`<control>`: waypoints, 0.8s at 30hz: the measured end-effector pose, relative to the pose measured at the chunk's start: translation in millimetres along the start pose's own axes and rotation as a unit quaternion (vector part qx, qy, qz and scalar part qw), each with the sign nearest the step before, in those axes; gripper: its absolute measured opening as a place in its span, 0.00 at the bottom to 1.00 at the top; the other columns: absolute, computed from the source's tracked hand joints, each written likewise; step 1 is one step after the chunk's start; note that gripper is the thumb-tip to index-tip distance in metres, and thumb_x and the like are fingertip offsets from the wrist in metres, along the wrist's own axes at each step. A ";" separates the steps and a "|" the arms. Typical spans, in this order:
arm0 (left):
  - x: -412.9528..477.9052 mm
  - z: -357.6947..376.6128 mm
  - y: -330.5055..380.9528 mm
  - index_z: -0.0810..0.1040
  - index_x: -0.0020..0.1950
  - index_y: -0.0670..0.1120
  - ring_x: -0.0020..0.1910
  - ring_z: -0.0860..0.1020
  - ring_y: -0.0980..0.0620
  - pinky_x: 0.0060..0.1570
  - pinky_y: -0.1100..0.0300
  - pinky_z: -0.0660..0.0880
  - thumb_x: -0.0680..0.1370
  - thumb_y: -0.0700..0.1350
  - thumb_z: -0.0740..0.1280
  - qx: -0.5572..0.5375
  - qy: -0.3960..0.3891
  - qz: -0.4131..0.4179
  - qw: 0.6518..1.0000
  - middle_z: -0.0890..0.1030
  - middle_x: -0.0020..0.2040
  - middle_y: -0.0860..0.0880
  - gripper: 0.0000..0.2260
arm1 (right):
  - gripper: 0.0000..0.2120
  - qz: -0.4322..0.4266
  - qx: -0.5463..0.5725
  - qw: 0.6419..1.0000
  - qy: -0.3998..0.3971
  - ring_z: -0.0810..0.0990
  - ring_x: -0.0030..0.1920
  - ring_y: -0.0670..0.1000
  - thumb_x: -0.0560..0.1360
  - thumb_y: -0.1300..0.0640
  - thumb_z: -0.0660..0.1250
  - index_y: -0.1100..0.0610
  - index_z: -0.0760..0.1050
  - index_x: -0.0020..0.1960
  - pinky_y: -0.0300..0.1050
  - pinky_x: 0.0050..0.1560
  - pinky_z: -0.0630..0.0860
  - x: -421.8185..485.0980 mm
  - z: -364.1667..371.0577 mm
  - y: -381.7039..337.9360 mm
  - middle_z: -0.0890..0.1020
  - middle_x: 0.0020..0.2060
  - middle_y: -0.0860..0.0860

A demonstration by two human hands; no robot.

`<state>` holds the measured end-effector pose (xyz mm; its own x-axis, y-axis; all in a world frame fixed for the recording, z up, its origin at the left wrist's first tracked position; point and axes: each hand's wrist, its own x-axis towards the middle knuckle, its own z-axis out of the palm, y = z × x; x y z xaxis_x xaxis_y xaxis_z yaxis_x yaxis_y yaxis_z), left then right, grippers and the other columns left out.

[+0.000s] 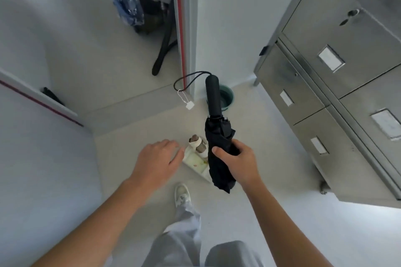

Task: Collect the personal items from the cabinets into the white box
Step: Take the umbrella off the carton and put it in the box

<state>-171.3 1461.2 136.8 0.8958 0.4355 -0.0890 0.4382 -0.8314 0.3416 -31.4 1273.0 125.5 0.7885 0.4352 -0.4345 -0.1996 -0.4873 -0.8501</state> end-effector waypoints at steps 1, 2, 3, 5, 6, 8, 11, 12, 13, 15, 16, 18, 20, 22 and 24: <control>13.8 6.9 -11.0 0.81 0.54 0.49 0.47 0.81 0.45 0.48 0.51 0.74 0.79 0.57 0.53 -0.003 -0.009 0.003 1.000 0.84 0.50 0.50 0.20 | 0.07 0.008 -0.007 1.000 -0.002 0.85 0.40 0.44 0.69 0.48 0.79 0.46 0.83 0.42 0.36 0.38 0.77 15.9 7.6 3.8 0.86 0.38 0.44; 26.0 14.8 -22.0 0.81 0.55 0.49 0.47 0.81 0.45 0.49 0.51 0.74 0.80 0.56 0.54 -0.006 -0.018 0.002 1.000 0.84 0.50 0.51 0.19 | 0.07 0.016 -0.014 1.000 -0.004 0.85 0.40 0.44 0.69 0.48 0.79 0.46 0.83 0.43 0.34 0.38 0.77 31.4 15.6 9.1 0.86 0.38 0.43; 36.9 24.1 -32.8 0.80 0.55 0.49 0.47 0.81 0.46 0.49 0.51 0.74 0.80 0.55 0.56 -0.010 -0.023 -0.002 1.000 0.83 0.50 0.51 0.17 | 0.07 0.022 -0.020 1.000 -0.010 0.85 0.40 0.43 0.69 0.48 0.79 0.46 0.83 0.44 0.33 0.37 0.77 47.3 24.2 15.7 0.86 0.38 0.43; 54.8 50.0 -53.6 0.80 0.55 0.49 0.46 0.81 0.46 0.49 0.52 0.74 0.81 0.55 0.57 -0.018 -0.028 -0.009 0.999 0.83 0.50 0.51 0.16 | 0.07 0.032 -0.030 0.999 -0.025 0.84 0.40 0.42 0.69 0.49 0.79 0.45 0.83 0.45 0.31 0.37 0.76 77.8 41.9 36.5 0.86 0.39 0.42; 62.4 65.4 -63.2 0.80 0.55 0.49 0.46 0.81 0.46 0.48 0.53 0.74 0.81 0.55 0.57 -0.021 -0.031 -0.014 0.999 0.83 0.50 0.51 0.16 | 0.07 0.036 -0.035 0.998 -0.033 0.84 0.40 0.42 0.69 0.49 0.79 0.44 0.83 0.45 0.30 0.37 0.76 92.7 51.3 49.8 0.86 0.39 0.42; 74.4 105.7 -84.5 0.80 0.56 0.50 0.45 0.80 0.46 0.47 0.52 0.74 0.81 0.57 0.54 -0.025 -0.047 -0.030 0.998 0.83 0.48 0.51 0.19 | 0.08 0.048 -0.051 0.996 -0.049 0.84 0.40 0.41 0.68 0.48 0.79 0.44 0.82 0.45 0.30 0.37 0.75 125.2 75.0 87.0 0.85 0.38 0.41; 84.4 181.8 -115.3 0.80 0.57 0.50 0.44 0.80 0.47 0.47 0.52 0.75 0.82 0.57 0.54 -0.020 -0.079 -0.043 0.996 0.83 0.48 0.51 0.18 | 0.09 0.060 -0.082 0.992 -0.072 0.83 0.39 0.42 0.67 0.46 0.78 0.45 0.82 0.44 0.30 0.36 0.74 178.5 110.9 160.8 0.85 0.37 0.42; 85.4 210.5 -126.1 0.80 0.57 0.50 0.45 0.80 0.47 0.48 0.52 0.75 0.82 0.58 0.54 -0.021 -0.091 -0.050 0.994 0.83 0.49 0.51 0.19 | 0.09 0.063 -0.094 0.991 -0.079 0.83 0.40 0.42 0.67 0.46 0.78 0.45 0.82 0.45 0.30 0.37 0.74 196.9 122.9 189.7 0.85 0.38 0.42; 85.5 239.8 -135.8 0.79 0.58 0.50 0.45 0.80 0.47 0.48 0.52 0.75 0.82 0.58 0.53 -0.025 -0.100 -0.058 0.993 0.83 0.49 0.51 0.19 | 0.09 0.066 -0.106 0.989 -0.083 0.83 0.40 0.41 0.67 0.46 0.78 0.44 0.81 0.45 0.31 0.38 0.74 214.0 133.7 219.2 0.85 0.38 0.41; 87.5 300.4 -155.3 0.79 0.58 0.50 0.44 0.80 0.47 0.47 0.52 0.75 0.81 0.59 0.52 -0.037 -0.119 -0.066 0.990 0.83 0.48 0.51 0.20 | 0.10 0.075 -0.131 0.985 -0.088 0.83 0.40 0.39 0.67 0.47 0.79 0.41 0.80 0.44 0.32 0.38 0.75 247.4 152.7 281.9 0.85 0.39 0.40; 89.4 330.3 -165.0 0.79 0.58 0.50 0.44 0.80 0.47 0.48 0.51 0.75 0.81 0.59 0.52 -0.040 -0.131 -0.067 0.988 0.82 0.48 0.51 0.21 | 0.10 0.076 -0.142 0.983 -0.091 0.83 0.38 0.39 0.67 0.47 0.79 0.40 0.79 0.43 0.31 0.36 0.75 262.7 161.1 312.6 0.84 0.38 0.39; 95.3 389.6 -181.3 0.78 0.56 0.49 0.43 0.79 0.46 0.47 0.50 0.75 0.81 0.59 0.50 -0.044 -0.150 -0.070 0.985 0.81 0.45 0.50 0.22 | 0.11 0.072 -0.165 0.979 -0.092 0.82 0.37 0.39 0.67 0.47 0.79 0.38 0.78 0.44 0.31 0.33 0.75 292.6 173.4 372.6 0.84 0.37 0.40; 101.7 446.8 -194.8 0.79 0.56 0.49 0.43 0.79 0.46 0.44 0.52 0.74 0.81 0.59 0.51 -0.055 -0.150 -0.080 0.984 0.82 0.46 0.50 0.21 | 0.13 0.067 -0.187 0.976 -0.092 0.83 0.40 0.42 0.67 0.47 0.79 0.39 0.79 0.48 0.36 0.39 0.77 318.7 182.6 429.6 0.85 0.40 0.41; 104.8 495.2 -201.8 0.79 0.57 0.50 0.45 0.80 0.47 0.44 0.54 0.73 0.82 0.59 0.52 -0.076 -0.148 -0.097 0.981 0.83 0.50 0.50 0.21 | 0.15 0.071 -0.208 0.970 -0.104 0.83 0.41 0.42 0.67 0.47 0.80 0.42 0.80 0.51 0.36 0.41 0.77 336.2 188.9 481.4 0.85 0.42 0.42; 105.0 530.9 -203.4 0.79 0.58 0.50 0.46 0.80 0.48 0.45 0.53 0.75 0.82 0.59 0.51 -0.089 -0.159 -0.107 0.977 0.83 0.51 0.51 0.21 | 0.17 0.080 -0.226 0.964 -0.118 0.83 0.42 0.45 0.67 0.47 0.80 0.47 0.82 0.54 0.39 0.43 0.79 344.0 192.8 522.9 0.85 0.43 0.45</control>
<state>-126.7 1492.8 -438.7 0.7750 0.4402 -0.4534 0.6239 -0.6473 0.4379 23.4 1313.8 -525.9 0.6044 0.4604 -0.6502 0.0082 -0.8197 -0.5728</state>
